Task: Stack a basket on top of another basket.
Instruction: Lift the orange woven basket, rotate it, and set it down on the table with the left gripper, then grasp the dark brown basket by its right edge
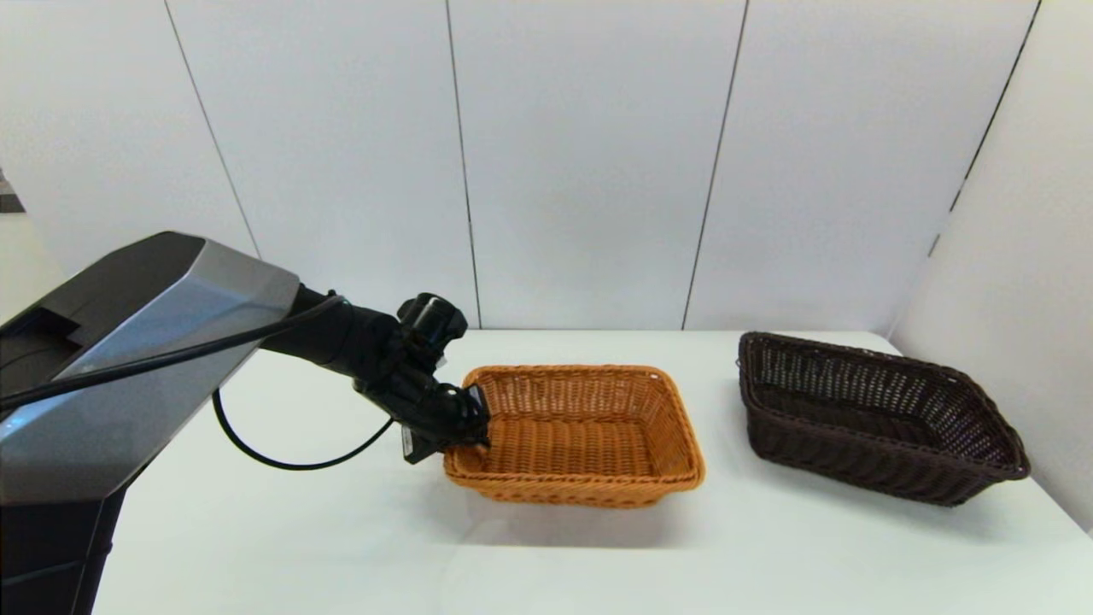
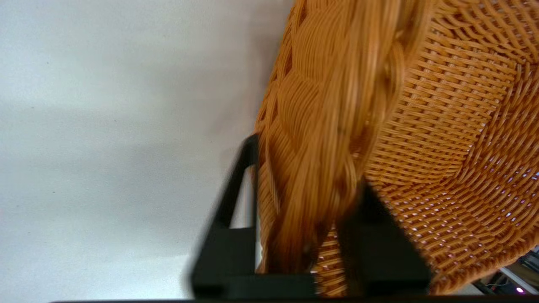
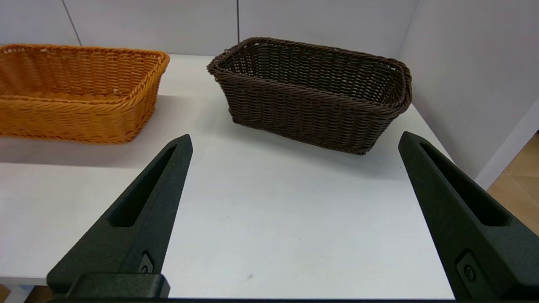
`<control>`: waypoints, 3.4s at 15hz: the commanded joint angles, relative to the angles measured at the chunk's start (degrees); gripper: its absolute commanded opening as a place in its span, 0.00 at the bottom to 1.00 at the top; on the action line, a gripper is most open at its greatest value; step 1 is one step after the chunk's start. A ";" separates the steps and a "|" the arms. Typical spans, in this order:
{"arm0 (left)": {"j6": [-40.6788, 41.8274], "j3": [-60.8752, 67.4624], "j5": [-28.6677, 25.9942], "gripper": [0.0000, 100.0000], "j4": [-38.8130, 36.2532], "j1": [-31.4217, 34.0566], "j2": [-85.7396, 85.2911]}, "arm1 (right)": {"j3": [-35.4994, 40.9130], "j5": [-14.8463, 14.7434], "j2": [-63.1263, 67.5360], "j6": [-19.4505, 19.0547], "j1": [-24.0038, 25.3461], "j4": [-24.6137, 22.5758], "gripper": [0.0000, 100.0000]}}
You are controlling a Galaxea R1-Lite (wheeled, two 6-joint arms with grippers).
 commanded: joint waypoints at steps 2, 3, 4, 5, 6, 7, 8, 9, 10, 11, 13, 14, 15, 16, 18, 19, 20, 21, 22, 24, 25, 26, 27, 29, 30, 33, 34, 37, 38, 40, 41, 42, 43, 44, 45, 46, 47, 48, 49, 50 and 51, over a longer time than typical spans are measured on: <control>-0.42 0.38 0.10 1.00 0.05 0.06 -0.52 | 0.01 0.01 -0.01 -0.03 0.00 0.00 1.00; -0.51 0.64 0.10 1.00 0.13 0.41 -1.93 | 0.01 0.01 -0.01 -0.03 0.00 0.00 1.00; -0.51 1.34 0.01 1.00 0.13 1.03 -4.21 | 0.01 0.01 -0.01 -0.03 0.00 0.00 1.00; -0.51 1.87 0.01 1.00 0.40 1.55 -7.38 | 0.01 0.01 -0.01 -0.03 0.00 0.00 1.00; -0.42 3.19 0.10 1.00 1.19 1.91 -11.95 | 0.01 0.01 -0.01 -0.03 0.00 0.00 1.00; -0.34 4.68 0.27 1.00 2.24 2.43 -17.31 | 0.01 0.01 -0.01 -0.03 0.00 0.00 1.00; -0.16 6.79 1.50 1.00 4.27 3.14 -24.69 | 0.01 0.01 -0.01 -0.03 0.00 0.00 1.00; 0.01 8.46 3.08 1.00 5.58 3.14 -29.44 | 0.01 0.01 -0.01 -0.03 0.00 0.00 1.00; 0.89 11.54 6.51 1.00 7.25 2.70 -37.26 | 0.01 0.01 -0.01 -0.03 0.00 0.00 1.00; 2.39 14.53 9.59 1.00 8.13 2.08 -43.85 | 0.01 0.01 -0.01 -0.03 0.00 0.00 1.00; 4.32 20.42 14.95 1.00 10.15 1.29 -55.37 | 0.01 0.01 -0.01 -0.03 0.00 0.00 1.00; 4.41 23.67 18.11 1.00 11.74 1.20 -61.52 | 0.01 0.01 -0.01 -0.03 0.00 0.00 1.00; 4.41 25.69 19.96 1.00 13.76 1.29 -65.91 | 0.01 0.01 -0.01 -0.03 -0.09 0.00 1.00; 4.50 27.45 21.72 1.00 16.66 1.55 -70.22 | 0.01 0.01 -0.01 -0.03 0.00 0.00 1.00; 5.90 31.67 24.97 1.00 21.05 3.66 -78.57 | 0.01 0.01 -0.01 -0.03 0.00 0.00 1.00; 7.22 34.92 25.14 1.00 22.72 6.30 -84.37 | 0.01 0.01 -0.01 -0.03 0.00 0.00 1.00; 7.57 37.11 25.06 1.00 24.56 8.32 -89.37 | 0.01 0.01 -0.01 -0.03 0.00 0.00 1.00; 8.01 38.35 25.06 1.00 27.29 10.08 -93.86 | 0.01 0.01 -0.01 -0.03 0.00 0.00 1.00; 9.16 38.70 25.06 1.00 30.72 11.92 -98.17 | 0.01 0.01 -0.01 -0.03 0.00 0.00 1.00; 13.37 38.87 24.79 1.00 35.91 16.93 -105.29 | 0.01 0.01 -0.01 -0.03 0.00 0.00 1.00; 14.69 39.75 24.70 1.00 37.14 19.31 -108.28 | 0.01 0.01 -0.01 -0.03 0.00 0.00 1.00; 15.66 40.28 24.70 1.00 38.10 20.98 -111.18 | 0.01 0.01 -0.01 -0.03 0.00 0.00 1.00; 16.45 40.54 24.70 1.00 39.69 22.12 -113.29 | 0.01 0.01 -0.01 -0.03 0.00 0.00 1.00; 18.91 42.48 24.62 1.00 40.56 22.65 -118.21 | 0.01 0.01 -0.01 -0.03 0.00 0.00 1.00; 20.49 44.06 24.70 1.00 40.30 23.00 -120.58 | 0.01 0.01 -0.01 -0.03 0.00 0.00 1.00; 27.26 50.21 24.79 1.00 36.17 22.65 -127.52 | 0.01 0.01 -0.01 -0.03 0.00 0.00 1.00; 29.55 52.67 24.79 1.00 32.74 22.65 -129.02 | 0.01 0.01 -0.01 -0.03 0.00 0.00 1.00; 32.18 59.35 24.97 1.00 21.49 22.65 -130.16 | 0.01 0.01 -0.01 -0.03 0.00 0.00 1.00; 32.97 61.81 24.97 1.00 15.69 22.65 -130.16 | 0.01 0.01 -0.01 -0.03 0.00 0.00 1.00; 38.33 69.46 25.06 1.00 1.54 22.65 -130.16 | 0.01 0.01 -0.01 -0.03 0.00 0.00 1.00; 41.41 73.15 25.06 1.00 -4.96 22.65 -130.16 | 0.01 0.01 -0.01 -0.03 0.00 0.00 1.00; 43.87 76.05 24.62 1.00 -10.32 22.65 -130.16 | 0.01 0.01 -0.01 -0.03 0.00 0.00 1.00; 45.45 78.16 23.74 1.00 -13.93 22.65 -130.16 | 0.01 0.01 -0.01 -0.03 0.00 0.00 1.00; 45.45 78.86 21.98 1.00 -15.51 22.65 -130.16 | 0.01 0.01 -0.01 -0.03 0.00 0.00 1.00; 45.37 78.95 21.28 1.00 -15.60 22.65 -130.16 | 0.01 0.01 -0.01 -0.03 0.00 0.00 1.00; 45.28 79.04 20.84 1.00 -15.60 22.65 -130.16 | 0.01 0.01 -0.01 -0.03 0.00 0.00 1.00; 45.63 79.13 20.13 1.00 -15.60 22.65 -130.16 | 0.01 0.01 -0.01 -0.03 0.00 0.00 1.00; 46.07 79.48 19.08 1.00 -15.60 22.65 -130.16 | 0.01 0.01 -0.01 -0.03 0.00 0.00 1.00; 46.77 80.01 17.32 1.00 -15.69 22.65 -130.16 | 0.01 0.01 -0.01 -0.03 0.00 0.00 1.00; 47.83 81.24 16.18 1.00 -15.77 22.65 -130.16 | 0.01 0.01 -0.01 -0.03 0.00 0.00 1.00; 47.56 81.24 16.09 1.00 -15.95 22.65 -130.16 | 0.01 0.01 -0.01 -0.03 0.00 0.00 1.00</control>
